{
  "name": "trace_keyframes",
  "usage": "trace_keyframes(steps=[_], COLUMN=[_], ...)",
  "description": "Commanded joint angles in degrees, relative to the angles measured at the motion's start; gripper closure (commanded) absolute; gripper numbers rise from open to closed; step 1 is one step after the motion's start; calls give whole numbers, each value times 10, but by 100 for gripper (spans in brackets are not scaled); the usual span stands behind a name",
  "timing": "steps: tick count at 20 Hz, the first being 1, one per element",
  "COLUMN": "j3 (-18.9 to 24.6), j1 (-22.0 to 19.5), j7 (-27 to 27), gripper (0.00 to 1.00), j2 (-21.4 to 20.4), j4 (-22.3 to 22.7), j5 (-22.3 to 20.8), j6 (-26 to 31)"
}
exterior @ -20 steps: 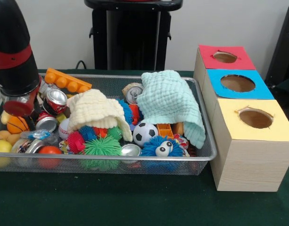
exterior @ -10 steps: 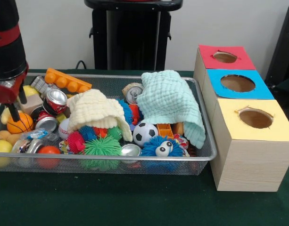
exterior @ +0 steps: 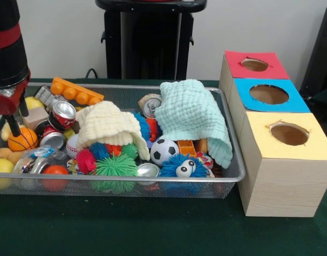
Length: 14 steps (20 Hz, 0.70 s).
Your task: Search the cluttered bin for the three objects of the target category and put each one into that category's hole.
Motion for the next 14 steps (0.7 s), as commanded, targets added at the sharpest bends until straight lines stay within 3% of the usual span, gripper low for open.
trace_keyframes(steps=[1, 7, 14], j3=[41, 60, 71], j1=[5, -3, -11], j7=[-72, -84, -93], gripper=[0, 0, 0], j2=[44, 60, 51], j4=[13, -1, 1], j5=[2, 3, 2], j6=[-44, -66, -68])
